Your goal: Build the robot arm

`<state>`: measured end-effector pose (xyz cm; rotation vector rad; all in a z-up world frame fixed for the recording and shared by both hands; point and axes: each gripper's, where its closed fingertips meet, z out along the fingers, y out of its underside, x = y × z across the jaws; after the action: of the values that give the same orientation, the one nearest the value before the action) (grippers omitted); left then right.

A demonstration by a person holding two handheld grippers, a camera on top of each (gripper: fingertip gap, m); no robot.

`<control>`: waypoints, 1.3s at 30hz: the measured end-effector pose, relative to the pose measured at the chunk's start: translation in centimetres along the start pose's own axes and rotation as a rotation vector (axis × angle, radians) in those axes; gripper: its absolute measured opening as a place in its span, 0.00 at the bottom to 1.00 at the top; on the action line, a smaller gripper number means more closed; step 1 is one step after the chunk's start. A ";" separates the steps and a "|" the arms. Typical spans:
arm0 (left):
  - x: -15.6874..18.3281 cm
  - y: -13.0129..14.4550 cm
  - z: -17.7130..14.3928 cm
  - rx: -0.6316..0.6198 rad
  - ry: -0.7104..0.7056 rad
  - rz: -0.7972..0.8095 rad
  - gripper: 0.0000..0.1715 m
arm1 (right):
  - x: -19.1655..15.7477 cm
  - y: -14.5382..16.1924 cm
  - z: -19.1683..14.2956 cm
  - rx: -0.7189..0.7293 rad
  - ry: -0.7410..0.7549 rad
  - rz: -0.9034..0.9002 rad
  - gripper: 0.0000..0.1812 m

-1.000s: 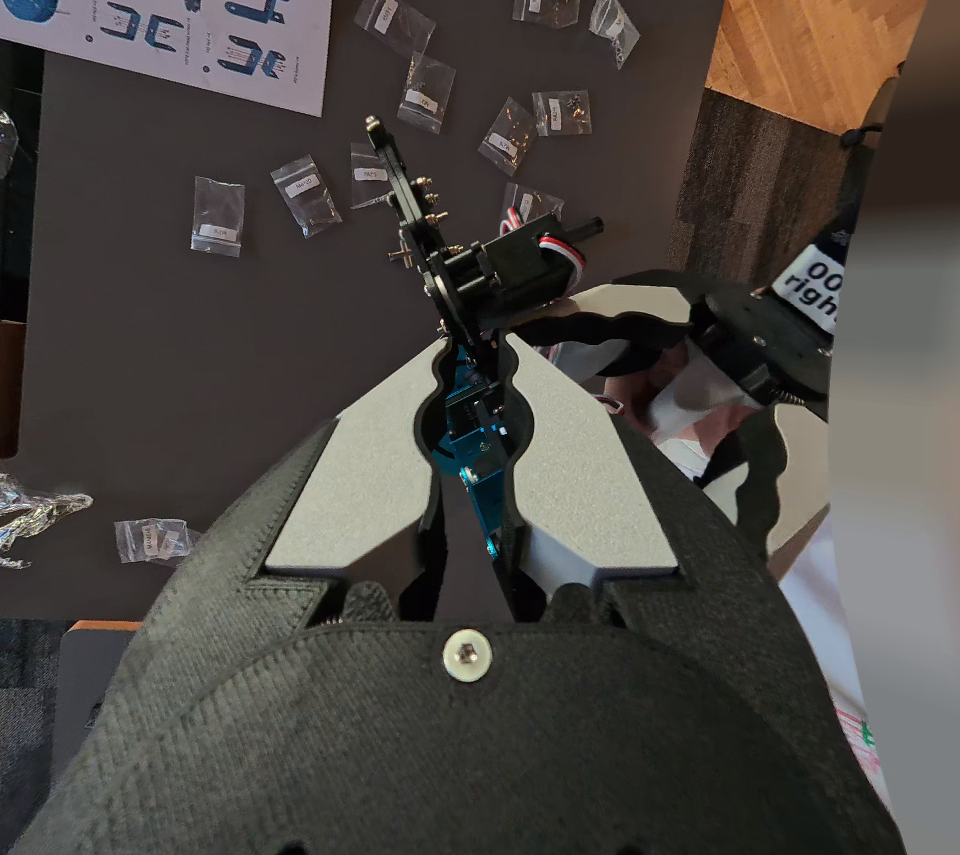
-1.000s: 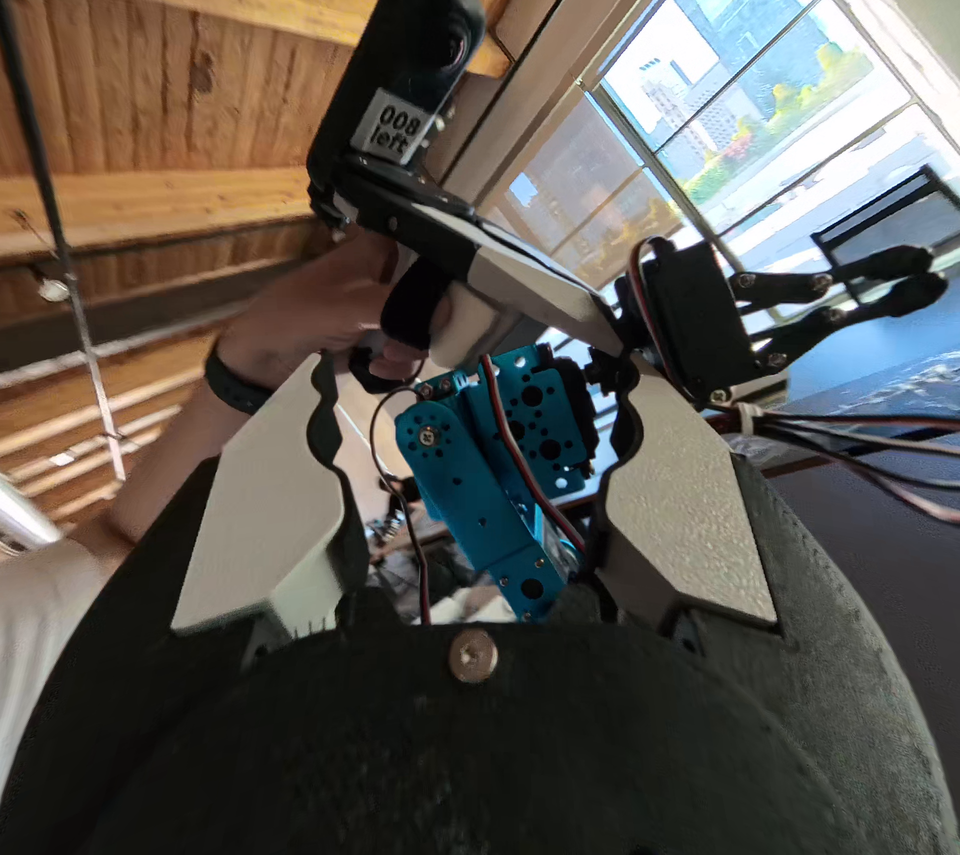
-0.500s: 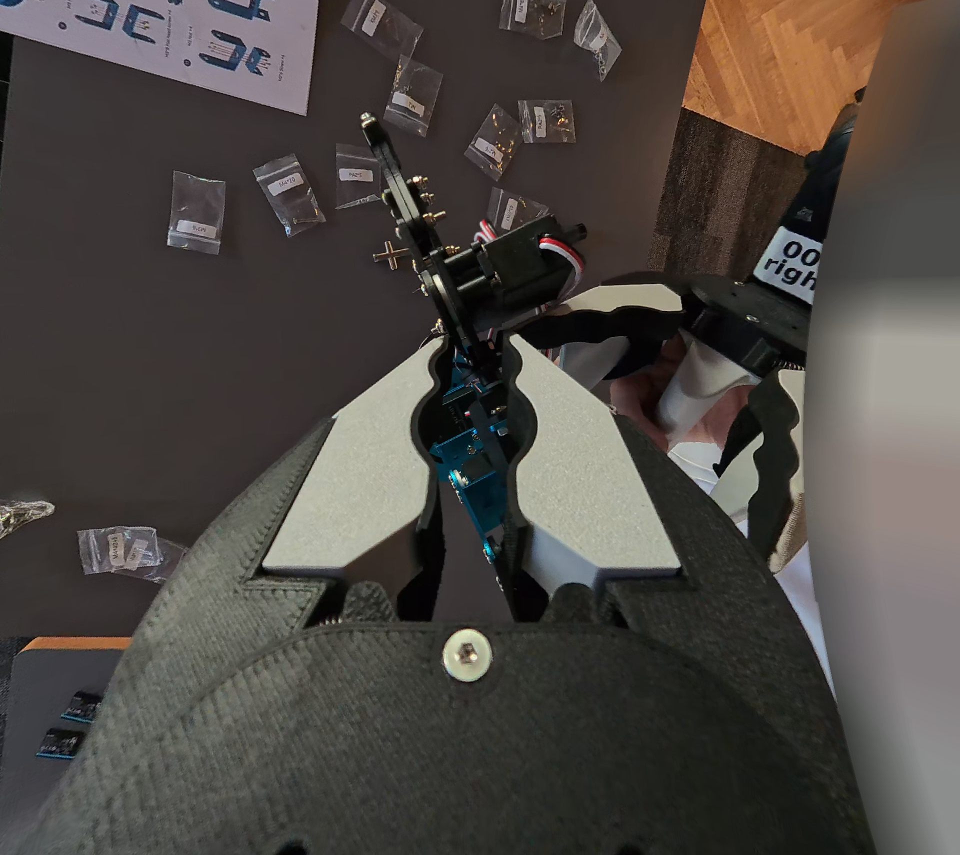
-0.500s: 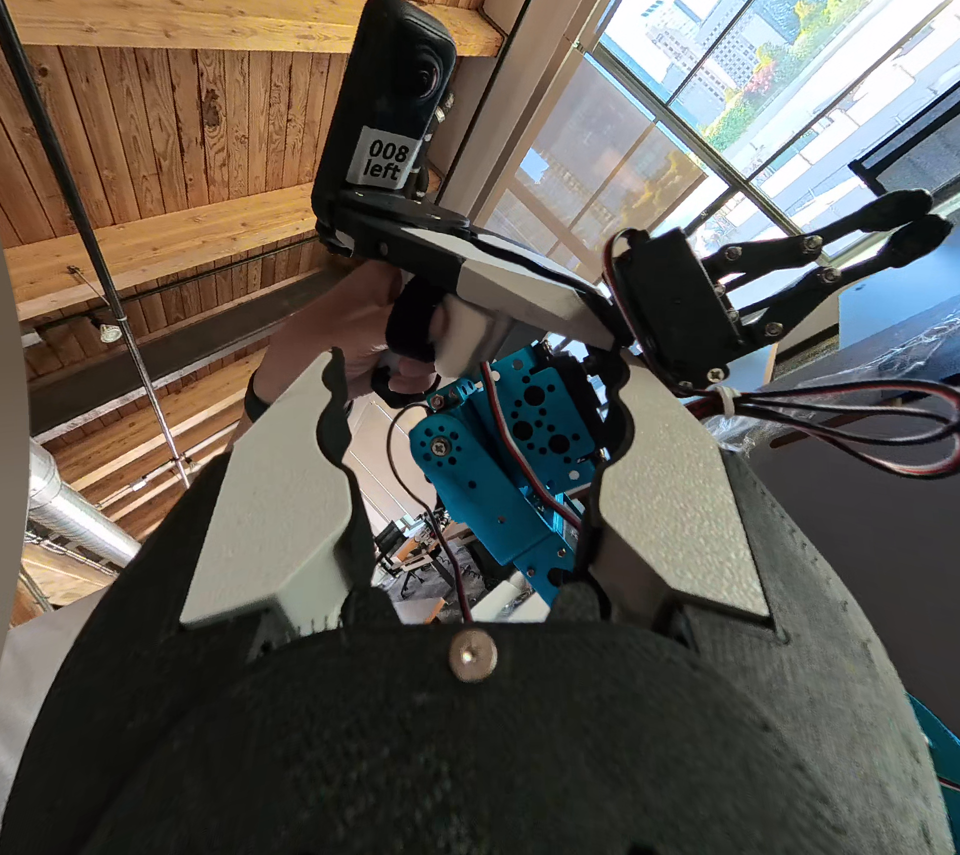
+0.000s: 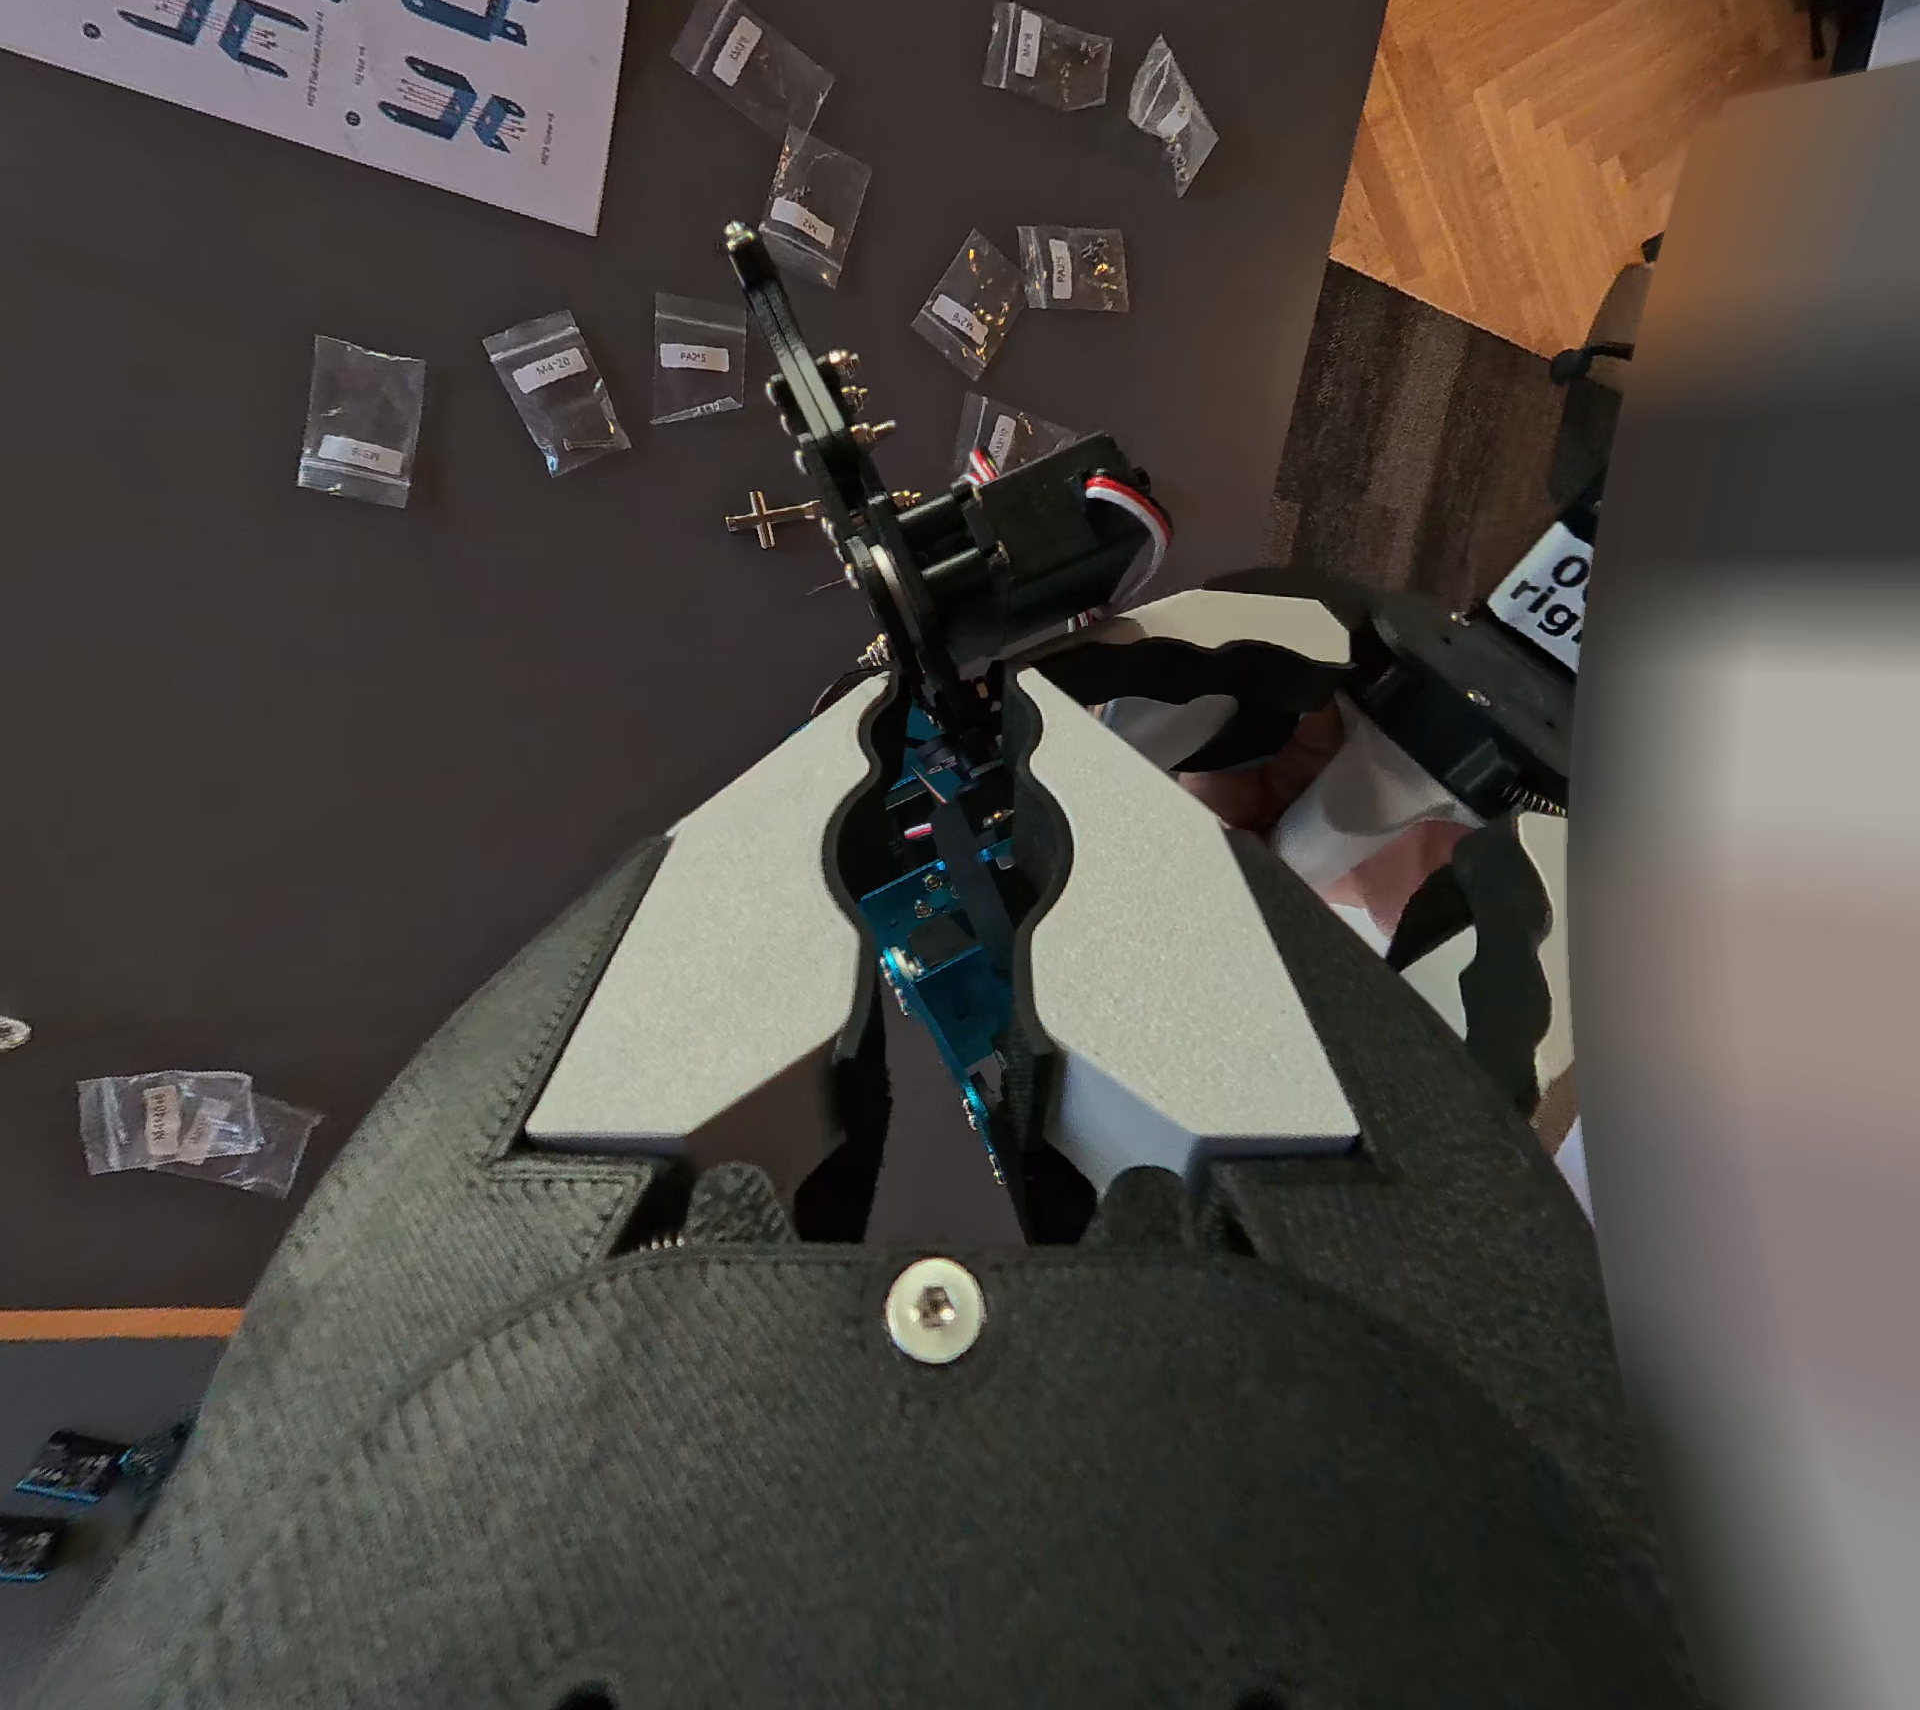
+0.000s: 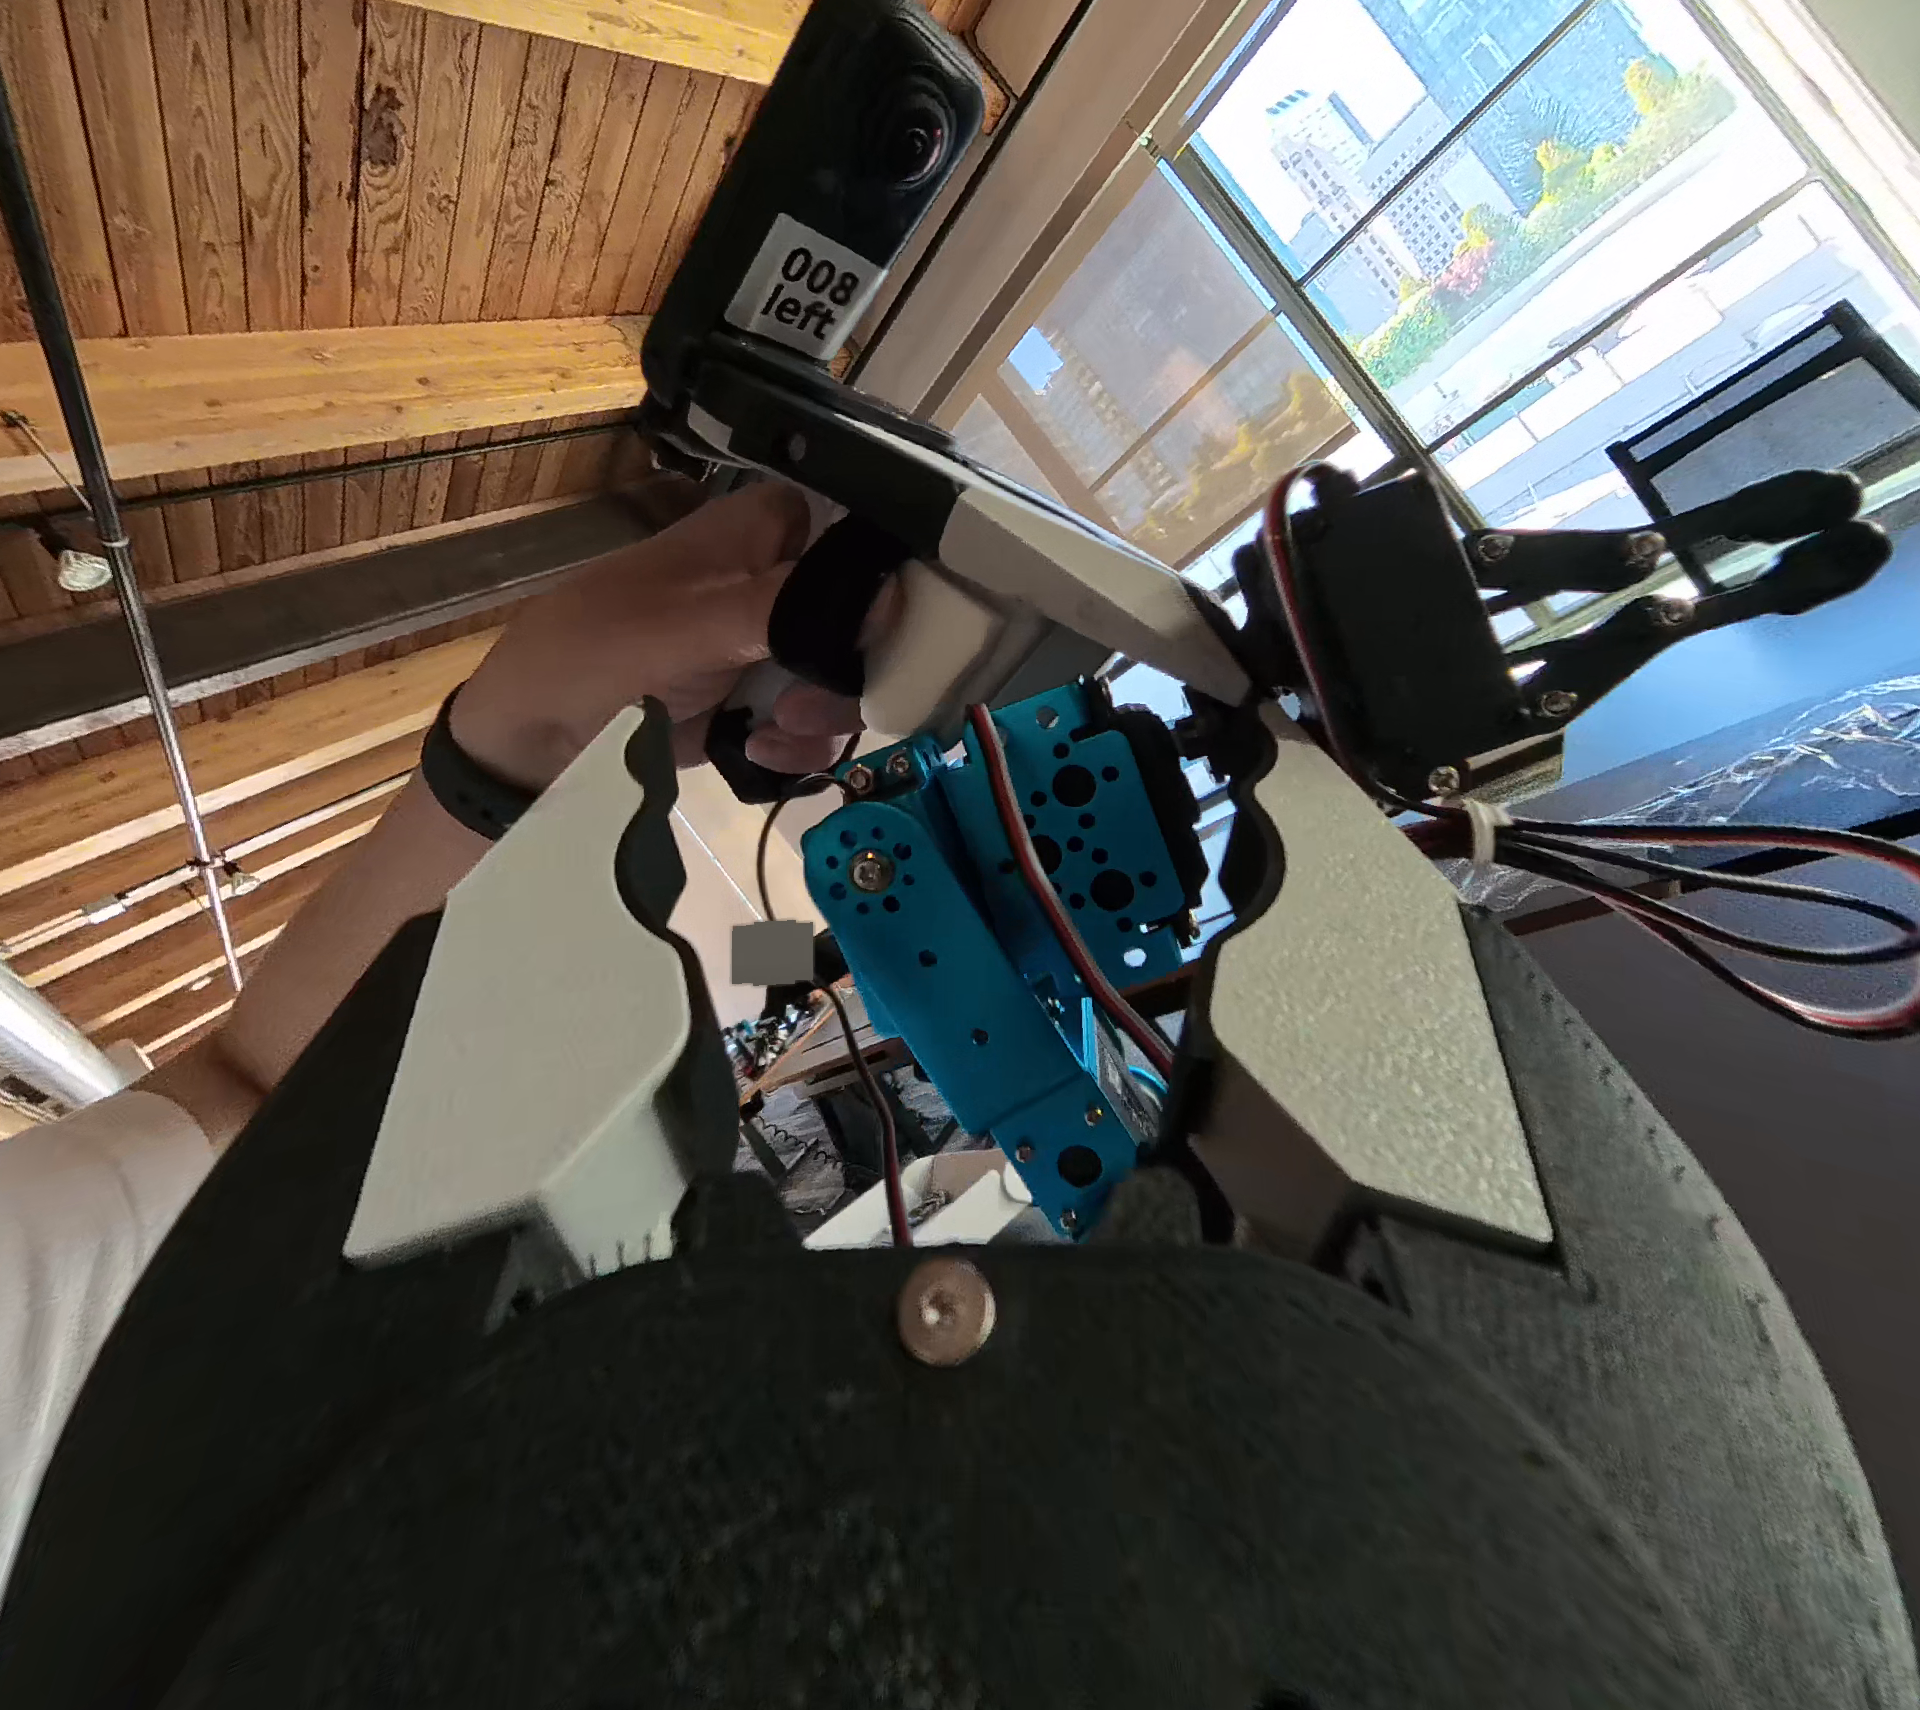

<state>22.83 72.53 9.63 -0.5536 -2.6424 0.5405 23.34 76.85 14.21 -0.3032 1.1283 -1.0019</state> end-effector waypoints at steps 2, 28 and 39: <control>0.0 0.0 0.0 0.008 0.019 -0.018 0.10 | 0.0 0.0 0.0 0.001 -0.001 -0.002 0.58; -0.4 -0.2 -0.8 0.053 0.080 -0.058 0.14 | -0.2 -0.1 0.1 -0.016 -0.001 -0.005 0.59; -0.5 -0.2 -0.5 0.033 0.048 -0.006 0.12 | -0.2 0.0 0.2 -0.029 0.002 -0.019 0.59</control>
<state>23.37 72.25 9.99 -0.5411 -2.5841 0.5613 23.45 76.96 14.41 -0.3364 1.1441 -1.0032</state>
